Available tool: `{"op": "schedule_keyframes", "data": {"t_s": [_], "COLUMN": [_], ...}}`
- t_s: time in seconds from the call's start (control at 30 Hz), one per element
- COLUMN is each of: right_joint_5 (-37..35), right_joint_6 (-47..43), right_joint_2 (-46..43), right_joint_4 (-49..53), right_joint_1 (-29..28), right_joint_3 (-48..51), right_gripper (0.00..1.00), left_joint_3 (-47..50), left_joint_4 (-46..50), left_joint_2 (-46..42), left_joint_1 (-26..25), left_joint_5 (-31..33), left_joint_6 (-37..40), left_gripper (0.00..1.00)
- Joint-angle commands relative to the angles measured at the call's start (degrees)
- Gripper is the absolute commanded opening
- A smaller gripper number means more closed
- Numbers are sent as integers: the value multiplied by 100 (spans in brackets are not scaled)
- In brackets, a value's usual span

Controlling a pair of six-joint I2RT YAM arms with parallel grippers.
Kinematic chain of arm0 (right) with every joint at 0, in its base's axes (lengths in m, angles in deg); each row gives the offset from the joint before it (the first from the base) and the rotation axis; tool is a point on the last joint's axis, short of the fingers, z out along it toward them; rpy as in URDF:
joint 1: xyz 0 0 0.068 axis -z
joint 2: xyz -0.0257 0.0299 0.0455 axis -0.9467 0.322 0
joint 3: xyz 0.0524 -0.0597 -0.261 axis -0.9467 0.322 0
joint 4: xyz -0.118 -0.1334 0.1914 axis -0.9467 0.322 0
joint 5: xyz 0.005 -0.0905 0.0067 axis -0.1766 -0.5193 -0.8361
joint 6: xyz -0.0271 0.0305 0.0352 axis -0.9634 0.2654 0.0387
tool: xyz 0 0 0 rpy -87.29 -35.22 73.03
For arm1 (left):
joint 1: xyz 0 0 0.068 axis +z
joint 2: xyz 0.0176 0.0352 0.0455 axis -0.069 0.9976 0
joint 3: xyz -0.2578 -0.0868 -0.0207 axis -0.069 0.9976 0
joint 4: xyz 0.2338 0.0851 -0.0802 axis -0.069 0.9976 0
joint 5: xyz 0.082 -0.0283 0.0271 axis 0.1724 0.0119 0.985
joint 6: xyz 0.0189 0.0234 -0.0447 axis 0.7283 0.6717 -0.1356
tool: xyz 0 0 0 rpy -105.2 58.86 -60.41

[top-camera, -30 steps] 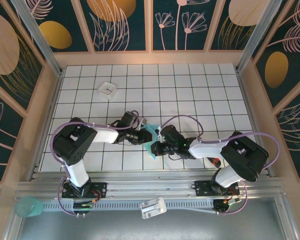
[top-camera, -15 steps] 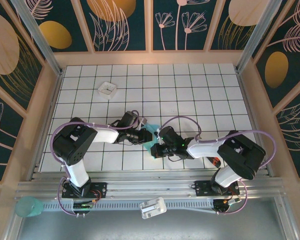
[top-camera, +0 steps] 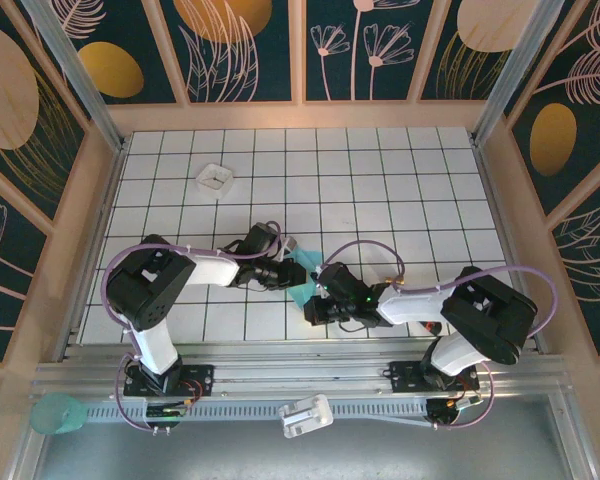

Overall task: Fold a paper plane with a square sheet of paper (pick it up from the middle)
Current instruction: Fourth fold the wing at the center of the table.

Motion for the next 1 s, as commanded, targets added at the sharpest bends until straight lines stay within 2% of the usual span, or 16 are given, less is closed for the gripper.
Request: {"op": "schedule_keyframes", "data": {"t_s": [0.0,0.2,0.37,0.97], "right_joint_5": [118,142,400,326], "right_joint_6": [294,227,370,348], "right_joint_2": [-201,-606,-861,3], "right_joint_4": [695,519,-101,-298], "right_joint_1": [-210,-166,94,307], "right_joint_3": [413,414,357,289], "right_gripper": [0,0,0,0], "left_joint_3": [-53,-62,-88,-154], "left_joint_4": [260,280,262,233], "left_joint_2": [180,216,242,185], "left_joint_1": [40,46,36,36], "left_joint_5": [352,368,363,270], "left_joint_6": [185,203,197,165], "left_gripper": [23,23,23,24]}}
